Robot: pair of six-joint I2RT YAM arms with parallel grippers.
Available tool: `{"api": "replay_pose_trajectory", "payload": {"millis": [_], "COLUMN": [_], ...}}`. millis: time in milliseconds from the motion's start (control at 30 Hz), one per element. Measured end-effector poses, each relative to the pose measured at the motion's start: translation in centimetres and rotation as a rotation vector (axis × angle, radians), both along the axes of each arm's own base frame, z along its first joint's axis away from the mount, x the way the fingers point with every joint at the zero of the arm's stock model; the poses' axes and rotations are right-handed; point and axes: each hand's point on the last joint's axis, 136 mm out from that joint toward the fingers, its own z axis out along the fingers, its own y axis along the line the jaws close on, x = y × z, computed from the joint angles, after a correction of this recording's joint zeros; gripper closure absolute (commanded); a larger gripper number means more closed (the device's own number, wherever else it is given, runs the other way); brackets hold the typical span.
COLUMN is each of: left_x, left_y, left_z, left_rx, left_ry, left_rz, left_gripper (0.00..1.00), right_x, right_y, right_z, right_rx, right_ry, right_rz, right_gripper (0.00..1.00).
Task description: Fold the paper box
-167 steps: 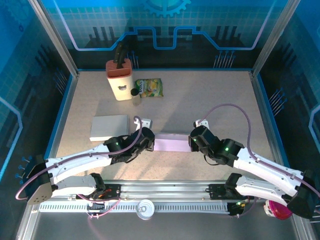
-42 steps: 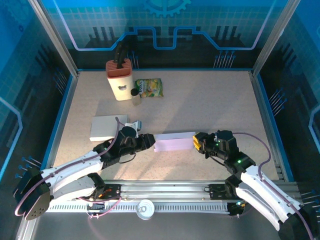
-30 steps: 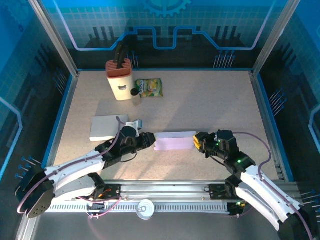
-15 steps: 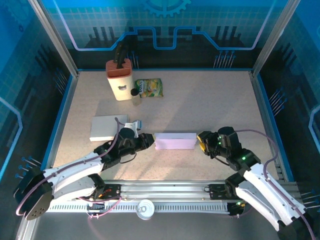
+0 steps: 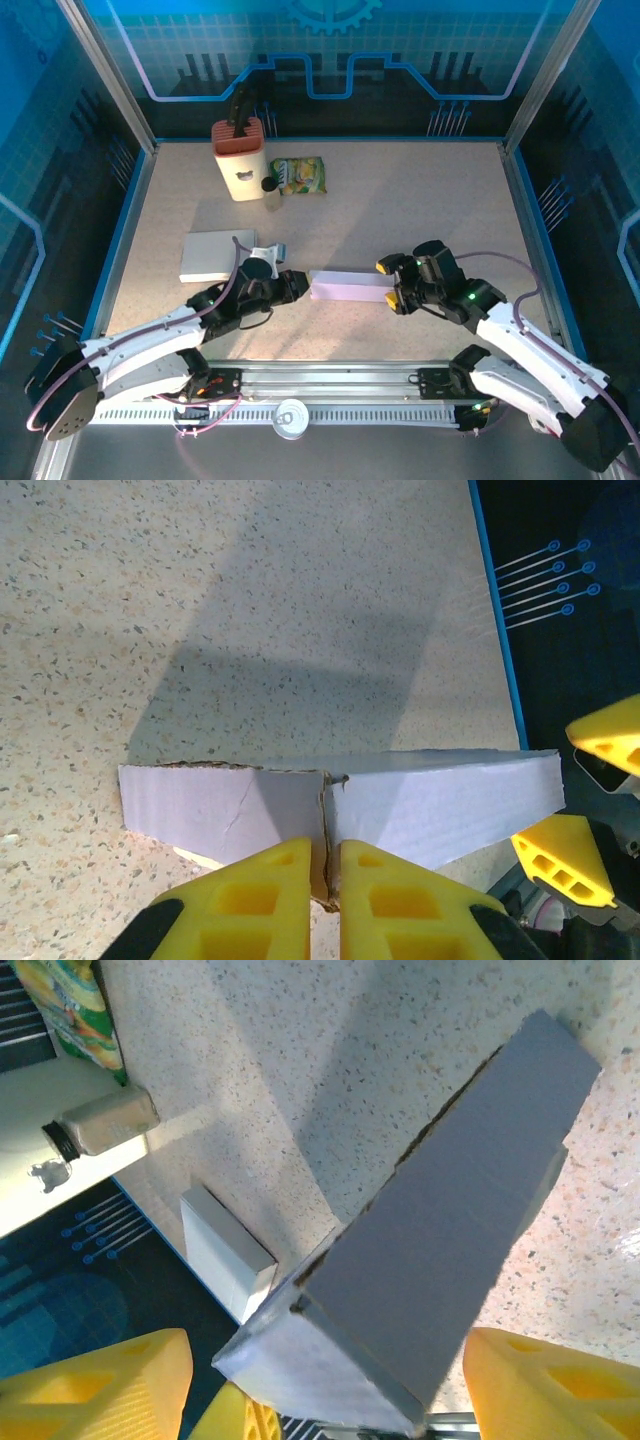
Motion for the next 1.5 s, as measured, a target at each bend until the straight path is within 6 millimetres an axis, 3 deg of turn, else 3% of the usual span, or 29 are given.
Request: {"api": "replay_pose_trajectory", "payload": {"millis": [133,300,400,533,633,767,933,1033,1067,1100,1133,1200,1267,1400,1500], "left_x": [-1.0,-3.4,-5.2,-6.9,-7.1,-6.6,-5.3,-4.8,-4.5,-4.0,-3.4,-0.9,1.8,4.9,6.1], "left_y": [-0.3,-1.5,-1.6,-0.7,-0.7,-0.5,0.1,0.1,0.1,0.3,0.6,2.2,4.8,10.9,13.9], "left_z": [0.0,-0.4,-2.0,-5.2,-6.0,-6.5,-6.2,-4.9,-4.1,-3.3,-2.5,-1.0,-0.1,0.1,0.9], "left_rx": [0.031,0.09,0.121,0.183,0.204,0.216,0.216,0.206,0.198,0.19,0.174,0.13,0.077,0.05,0.095], "left_ry": [-0.02,-0.061,-0.074,-0.057,-0.05,-0.041,-0.039,-0.047,-0.048,-0.046,-0.035,-0.003,0.026,0.057,0.032], "left_rz": [-0.026,-0.084,-0.116,-0.134,-0.134,-0.101,-0.047,-0.031,-0.026,-0.015,-0.001,0.053,0.129,0.268,0.338], "left_gripper": [0.89,0.91,0.91,0.89,0.8,0.72,0.68,0.56,0.45,0.34,0.03,0.01,0.01,0.01,0.01], "right_x": [0.3,0.3,-0.6,-2.8,-3.7,-3.5,-2.7,-1.6,-0.9,-0.2,0.7,2.8,4.5,5.8,6.3], "right_y": [0.0,-0.1,-0.3,-1.1,-1.2,-1.4,-1.3,-1.1,-1.2,-1.4,-1.8,-3.3,-5.7,-10.7,-13.7], "right_z": [-0.7,-2.0,-3.4,-4.9,-4.8,-6.4,-8.7,-6.6,-5.1,-3.5,-2.0,1.0,2.7,3.6,4.2], "right_rx": [0.02,0.011,0.002,-0.018,-0.01,-0.016,-0.087,-0.135,-0.16,-0.188,-0.223,-0.314,-0.438,-0.745,-0.916], "right_ry": [0.003,-0.002,-0.005,-0.036,-0.102,-0.129,-0.019,-0.06,-0.106,-0.156,-0.208,-0.322,-0.392,-0.436,-0.519], "right_rz": [-0.03,-0.003,0.036,0.1,0.134,0.14,0.179,0.222,0.237,0.249,0.26,0.267,0.261,0.246,0.219], "right_gripper": [0.2,0.36,0.48,0.48,0.51,0.4,0.28,0.17,0.0,0.0,0.0,0.0,0.0,0.0,0.0]}}
